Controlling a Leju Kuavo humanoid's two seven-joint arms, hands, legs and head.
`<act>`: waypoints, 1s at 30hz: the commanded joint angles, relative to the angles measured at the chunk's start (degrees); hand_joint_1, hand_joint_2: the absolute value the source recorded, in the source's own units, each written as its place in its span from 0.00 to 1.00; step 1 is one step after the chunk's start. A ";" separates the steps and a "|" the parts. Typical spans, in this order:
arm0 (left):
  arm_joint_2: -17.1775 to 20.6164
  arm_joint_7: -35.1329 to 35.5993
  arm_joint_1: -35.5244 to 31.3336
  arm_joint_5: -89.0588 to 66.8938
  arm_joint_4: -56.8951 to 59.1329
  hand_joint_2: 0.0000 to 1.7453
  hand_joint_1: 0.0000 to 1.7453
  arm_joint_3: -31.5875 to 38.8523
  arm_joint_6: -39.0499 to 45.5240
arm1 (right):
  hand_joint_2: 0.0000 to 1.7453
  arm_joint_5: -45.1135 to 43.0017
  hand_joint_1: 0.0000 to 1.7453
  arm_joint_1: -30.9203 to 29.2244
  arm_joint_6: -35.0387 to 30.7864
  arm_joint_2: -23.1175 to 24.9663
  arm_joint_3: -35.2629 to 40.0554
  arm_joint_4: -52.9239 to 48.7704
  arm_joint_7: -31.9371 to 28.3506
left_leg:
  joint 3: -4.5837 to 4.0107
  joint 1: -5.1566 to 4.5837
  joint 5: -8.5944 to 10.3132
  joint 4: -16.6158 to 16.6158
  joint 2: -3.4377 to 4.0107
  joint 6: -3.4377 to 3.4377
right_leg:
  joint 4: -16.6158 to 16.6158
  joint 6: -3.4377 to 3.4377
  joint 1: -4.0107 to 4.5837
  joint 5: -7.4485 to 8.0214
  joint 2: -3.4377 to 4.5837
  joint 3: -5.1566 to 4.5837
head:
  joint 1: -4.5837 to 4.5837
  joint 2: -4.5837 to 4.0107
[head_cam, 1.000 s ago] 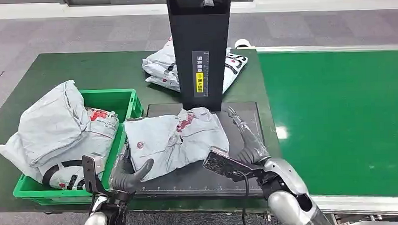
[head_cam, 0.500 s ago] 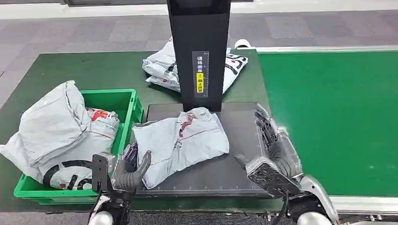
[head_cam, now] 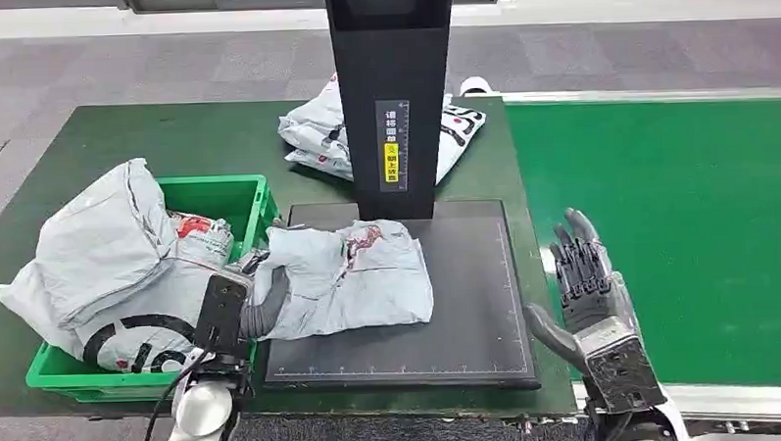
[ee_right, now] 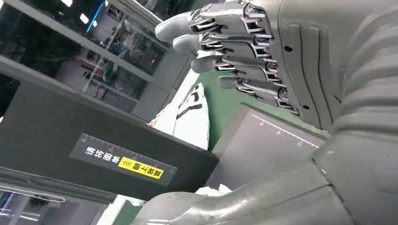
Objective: Moved the parcel from conveyor to table for the left to box.
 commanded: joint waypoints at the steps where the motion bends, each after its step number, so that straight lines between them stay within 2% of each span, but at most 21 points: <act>1: 2.85 -1.47 -4.64 -2.43 -3.16 1.00 1.00 0.90 3.21 | 1.00 0.41 0.00 -0.12 1.18 2.73 -4.45 1.89 0.72 | 0.07 0.05 0.00 -0.04 0.02 -0.02 | -0.08 -0.06 0.07 0.01 -0.08 0.12 | -0.02 0.00; 4: 4.56 -1.06 -7.24 -3.59 -7.56 1.00 1.00 2.02 6.41 | 1.00 0.86 0.00 -0.95 1.66 3.36 -5.42 2.84 1.12 | 0.01 0.11 0.01 0.01 0.05 -0.04 | -0.07 -0.07 0.13 0.02 -0.09 0.07 | -0.02 -0.02; 5: 5.92 -2.85 -8.94 -3.19 -9.58 1.00 1.00 3.51 9.07 | 1.00 0.94 0.00 -0.13 1.72 3.55 -6.30 2.39 1.06 | -0.06 0.07 0.02 0.04 0.02 -0.04 | 0.00 -0.06 0.08 0.02 -0.10 -0.02 | 0.00 -0.02; 6: 7.30 -1.54 -9.66 -2.30 -10.91 1.00 1.00 3.74 9.03 | 1.00 0.75 0.00 0.21 1.74 3.21 -6.36 2.25 1.41 | -0.01 0.12 0.02 0.01 0.01 -0.05 | -0.07 -0.08 0.13 0.03 -0.12 0.07 | 0.00 0.00; 10: 9.51 -2.19 -11.38 -3.67 -15.08 1.00 1.00 8.35 12.82 | 1.00 1.18 0.00 2.45 1.66 4.08 -8.85 1.44 0.80 | -0.01 0.11 0.03 0.00 0.04 -0.09 | -0.04 -0.09 0.13 0.02 -0.08 0.04 | 0.00 0.00; 19: 9.03 -2.31 -10.90 -3.65 -14.65 1.00 1.00 8.08 12.88 | 1.00 1.26 0.00 2.37 1.73 4.24 -8.88 1.46 0.68 | 0.08 0.11 0.03 -0.04 0.05 -0.06 | -0.06 -0.09 0.11 -0.03 -0.05 0.12 | 0.00 -0.02; 25: 9.13 -2.90 -10.09 -11.99 -19.09 1.00 1.00 15.28 22.98 | 1.00 1.57 0.00 6.34 1.39 4.93 -11.08 -0.53 0.40 | 0.05 0.15 0.01 -0.02 0.04 -0.08 | -0.05 -0.12 0.15 -0.04 -0.04 0.11 | 0.00 -0.02; 30: 8.29 -1.73 -6.78 -22.39 -20.53 1.00 1.00 20.43 29.23 | 1.00 1.93 0.00 6.63 1.80 4.98 -10.99 -0.08 0.48 | 0.15 0.11 -0.05 -0.09 0.19 -0.13 | -0.08 -0.13 0.12 -0.03 0.10 0.13 | 0.00 0.00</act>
